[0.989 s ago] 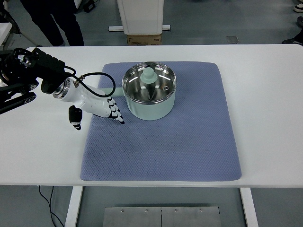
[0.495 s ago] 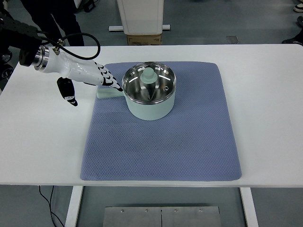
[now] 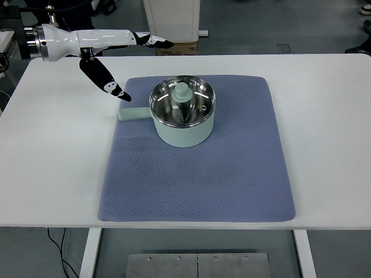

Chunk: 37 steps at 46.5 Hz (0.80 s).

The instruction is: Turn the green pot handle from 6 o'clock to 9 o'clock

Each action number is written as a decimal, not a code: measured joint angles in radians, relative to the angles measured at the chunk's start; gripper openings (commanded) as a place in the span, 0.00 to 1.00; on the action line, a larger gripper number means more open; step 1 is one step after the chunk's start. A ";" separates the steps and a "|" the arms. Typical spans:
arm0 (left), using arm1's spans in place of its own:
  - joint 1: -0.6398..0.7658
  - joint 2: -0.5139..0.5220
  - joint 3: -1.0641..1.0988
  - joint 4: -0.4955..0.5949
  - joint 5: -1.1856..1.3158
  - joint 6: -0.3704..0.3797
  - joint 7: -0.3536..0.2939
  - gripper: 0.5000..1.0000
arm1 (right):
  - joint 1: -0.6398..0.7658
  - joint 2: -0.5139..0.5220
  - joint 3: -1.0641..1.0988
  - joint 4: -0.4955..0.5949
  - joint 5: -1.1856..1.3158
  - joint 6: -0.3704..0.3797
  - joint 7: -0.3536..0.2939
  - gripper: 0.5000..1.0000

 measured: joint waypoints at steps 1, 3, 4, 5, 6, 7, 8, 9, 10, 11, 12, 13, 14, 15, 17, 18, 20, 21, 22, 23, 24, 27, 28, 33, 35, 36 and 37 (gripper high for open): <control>0.004 -0.002 -0.005 0.014 -0.028 0.005 0.000 1.00 | 0.000 0.000 0.000 0.000 0.000 0.000 0.000 1.00; 0.016 -0.005 -0.012 0.048 -0.103 0.015 0.000 1.00 | 0.000 0.000 0.000 0.000 0.000 0.000 0.000 1.00; 0.025 -0.007 -0.013 0.063 -0.145 0.019 0.000 1.00 | 0.000 0.000 0.000 0.000 0.000 0.000 0.000 1.00; 0.033 -0.010 -0.013 0.078 -0.187 0.021 0.000 1.00 | 0.000 0.000 0.000 0.000 0.000 0.000 0.000 1.00; 0.042 -0.011 -0.013 0.095 -0.232 0.022 0.000 1.00 | 0.000 0.000 0.000 0.000 0.000 0.000 0.000 1.00; 0.050 -0.012 -0.013 0.107 -0.266 0.023 0.000 1.00 | 0.000 0.000 0.000 0.000 0.000 0.000 0.000 1.00; 0.058 -0.014 -0.013 0.118 -0.301 0.023 0.000 1.00 | 0.000 0.000 0.000 0.000 0.000 0.000 0.000 1.00; 0.067 -0.015 -0.012 0.132 -0.337 0.024 0.000 1.00 | 0.000 0.000 0.000 0.000 0.000 0.000 0.000 1.00; 0.074 -0.017 -0.012 0.137 -0.364 0.024 0.000 1.00 | 0.000 0.000 0.000 0.000 0.000 0.000 0.000 1.00; 0.083 -0.020 -0.012 0.145 -0.387 0.024 0.000 1.00 | 0.000 0.000 0.000 0.000 0.000 0.000 0.000 1.00; 0.092 -0.025 -0.011 0.153 -0.408 0.024 0.000 1.00 | -0.001 0.000 0.000 0.000 0.000 0.000 0.000 1.00; 0.102 -0.034 -0.010 0.162 -0.432 0.024 0.000 1.00 | 0.000 0.000 0.000 0.000 0.000 0.000 0.000 1.00; 0.110 -0.044 -0.010 0.172 -0.451 0.025 0.000 1.00 | 0.000 0.000 0.000 0.000 0.000 0.000 0.000 1.00; 0.118 -0.055 -0.010 0.182 -0.472 0.025 0.000 1.00 | 0.000 0.000 0.000 0.000 0.000 0.000 0.000 1.00; 0.136 -0.076 -0.010 0.208 -0.521 0.025 0.000 1.00 | -0.001 0.000 0.000 0.000 0.000 0.000 0.000 1.00; 0.142 -0.084 -0.010 0.221 -0.545 0.025 0.000 1.00 | 0.000 0.000 0.000 0.000 0.000 0.000 0.000 1.00; 0.159 -0.098 -0.010 0.249 -0.600 0.025 0.000 1.00 | 0.000 0.000 0.000 0.000 0.000 0.000 0.000 1.00; 0.165 -0.103 -0.010 0.259 -0.625 0.025 0.000 1.00 | 0.000 0.000 0.000 0.000 0.000 0.000 0.000 1.00; 0.173 -0.108 -0.011 0.270 -0.651 0.024 0.000 1.00 | 0.000 0.000 0.000 0.000 0.000 0.000 0.000 1.00; 0.182 -0.116 -0.011 0.279 -0.682 0.024 0.000 1.00 | 0.000 0.000 0.000 0.000 0.000 0.000 0.000 1.00; 0.190 -0.122 -0.011 0.285 -0.709 0.024 0.000 1.00 | 0.000 0.000 0.000 0.001 0.000 0.000 0.000 1.00; 0.209 -0.137 -0.011 0.294 -0.799 0.024 0.000 1.00 | 0.000 0.000 0.000 0.001 0.000 0.000 0.000 1.00; 0.213 -0.138 -0.011 0.295 -0.827 0.024 0.000 1.00 | 0.000 0.000 0.000 0.001 0.000 0.000 0.000 1.00; 0.219 -0.141 -0.012 0.300 -0.970 0.025 0.000 1.00 | 0.000 0.000 0.000 0.001 0.000 0.000 0.000 1.00; 0.221 -0.141 -0.012 0.306 -1.013 0.027 0.000 1.00 | 0.000 0.000 0.000 0.000 0.000 0.000 0.000 1.00; 0.222 -0.141 -0.013 0.312 -1.035 0.030 0.000 1.00 | 0.000 0.000 0.000 0.000 0.000 0.000 0.000 1.00; 0.225 -0.141 -0.014 0.318 -1.052 0.032 0.000 1.00 | 0.000 0.000 0.000 0.000 0.000 0.000 0.000 1.00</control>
